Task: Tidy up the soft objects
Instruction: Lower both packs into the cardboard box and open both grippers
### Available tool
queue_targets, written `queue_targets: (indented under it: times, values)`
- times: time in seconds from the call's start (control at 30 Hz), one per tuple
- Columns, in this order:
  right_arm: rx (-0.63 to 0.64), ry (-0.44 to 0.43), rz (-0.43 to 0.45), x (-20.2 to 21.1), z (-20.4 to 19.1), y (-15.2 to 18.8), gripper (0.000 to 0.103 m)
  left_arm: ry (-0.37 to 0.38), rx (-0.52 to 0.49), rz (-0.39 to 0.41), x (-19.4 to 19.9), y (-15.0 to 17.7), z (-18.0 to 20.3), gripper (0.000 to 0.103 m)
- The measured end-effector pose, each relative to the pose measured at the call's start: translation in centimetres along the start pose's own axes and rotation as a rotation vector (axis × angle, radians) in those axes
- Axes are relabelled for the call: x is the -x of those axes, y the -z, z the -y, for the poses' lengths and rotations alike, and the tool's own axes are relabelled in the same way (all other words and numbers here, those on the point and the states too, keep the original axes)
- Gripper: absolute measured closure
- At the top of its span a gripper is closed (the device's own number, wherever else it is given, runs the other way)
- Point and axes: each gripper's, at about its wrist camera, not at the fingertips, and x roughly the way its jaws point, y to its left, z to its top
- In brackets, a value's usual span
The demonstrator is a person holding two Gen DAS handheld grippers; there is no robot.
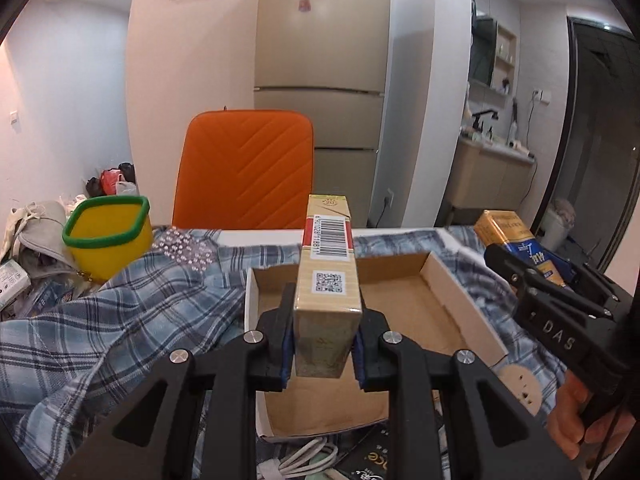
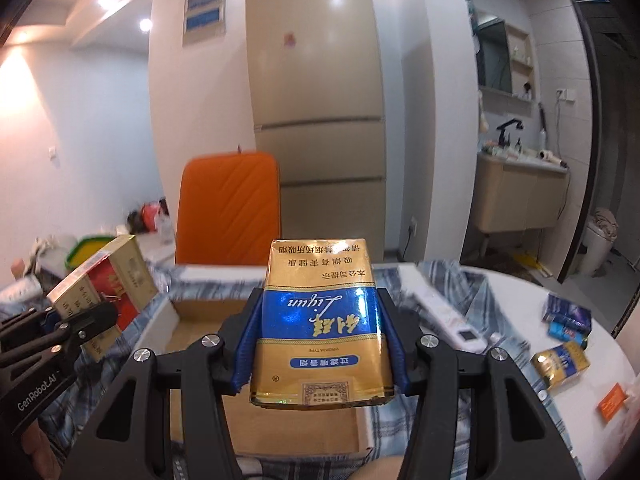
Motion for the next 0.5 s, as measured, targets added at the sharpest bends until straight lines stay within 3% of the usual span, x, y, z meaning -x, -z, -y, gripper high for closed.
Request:
queue_targets:
  times: [0.3,0.5]
  values:
    - [0.032,-0.015,-0.125,-3.1,-0.8,2.6,0.048,-0.025,0.014,-0.168,-2.8,1.5,0.2,0.081]
    - [0.025,-0.047,-0.219,-5.1,-0.9,4.0,0.048,-0.008,0.032,-0.176,-2.8,1.7,-0.2,0.078]
